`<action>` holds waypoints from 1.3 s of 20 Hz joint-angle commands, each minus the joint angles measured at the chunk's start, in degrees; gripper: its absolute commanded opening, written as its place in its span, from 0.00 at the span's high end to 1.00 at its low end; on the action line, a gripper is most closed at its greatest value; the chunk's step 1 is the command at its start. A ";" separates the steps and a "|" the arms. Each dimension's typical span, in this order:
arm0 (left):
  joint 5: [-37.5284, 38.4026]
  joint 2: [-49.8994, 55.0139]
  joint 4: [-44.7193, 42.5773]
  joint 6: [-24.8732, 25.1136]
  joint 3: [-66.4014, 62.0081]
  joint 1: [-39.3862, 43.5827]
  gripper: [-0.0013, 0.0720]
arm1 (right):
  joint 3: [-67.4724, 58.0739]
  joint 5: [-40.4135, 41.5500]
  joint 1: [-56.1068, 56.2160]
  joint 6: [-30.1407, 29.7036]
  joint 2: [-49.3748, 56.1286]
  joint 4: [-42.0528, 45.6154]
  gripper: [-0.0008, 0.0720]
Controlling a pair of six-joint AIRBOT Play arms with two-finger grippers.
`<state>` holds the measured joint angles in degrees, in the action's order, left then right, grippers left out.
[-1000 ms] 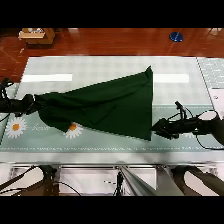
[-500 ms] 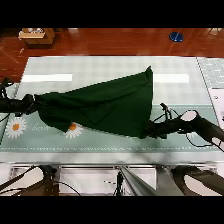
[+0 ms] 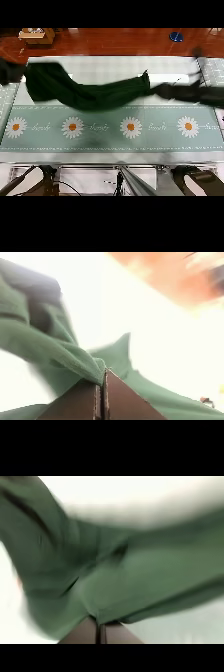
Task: Fold the shirts.
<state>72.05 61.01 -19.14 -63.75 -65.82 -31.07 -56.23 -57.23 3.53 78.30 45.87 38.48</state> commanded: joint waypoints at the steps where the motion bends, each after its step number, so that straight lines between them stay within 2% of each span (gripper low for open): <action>1: -1.44 -5.92 12.41 0.11 -12.83 0.00 0.94 | -16.81 4.39 -5.90 3.17 -7.26 4.09 0.96; 4: -7.41 -11.67 12.26 0.24 -24.35 -0.11 0.94 | -28.41 4.44 -11.82 5.31 -8.83 9.09 0.96; 7: -12.87 -17.42 12.20 0.28 -30.93 -0.09 0.95 | -35.15 1.29 -14.47 5.33 -8.83 10.05 0.96; 10: -13.35 -22.99 9.64 0.04 -32.48 -0.09 0.95 | -38.12 -0.02 -14.49 5.53 -8.83 11.13 0.96; 12: -13.40 -26.23 3.85 -0.33 -32.48 -0.09 0.95 | -40.00 -0.46 -14.49 6.91 -8.83 16.17 0.96; 15: -13.09 -29.46 -6.03 -8.63 -32.50 -0.09 0.95 | -43.41 -4.17 -14.49 9.84 -8.83 23.15 0.96; 18: -12.17 -31.98 -7.06 -11.21 -32.52 0.00 0.95 | -48.65 -8.20 -14.49 9.81 -8.83 25.29 0.96; 20: -9.99 -33.57 -7.10 -14.25 -32.54 0.04 0.95 | -52.94 -11.96 -14.49 10.88 -8.83 27.43 0.96; 22: -4.70 -34.91 -8.04 -18.64 -32.57 0.02 0.95 | -57.37 -19.47 -14.49 11.56 -8.83 32.24 0.96; 26: 13.90 -36.48 -16.02 -26.34 -34.05 0.04 0.95 | -61.90 -36.94 -14.49 11.52 -8.85 41.92 0.96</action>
<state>73.60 25.82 -30.00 -84.01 -99.07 -31.07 -114.87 -81.32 -10.96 89.47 36.99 73.32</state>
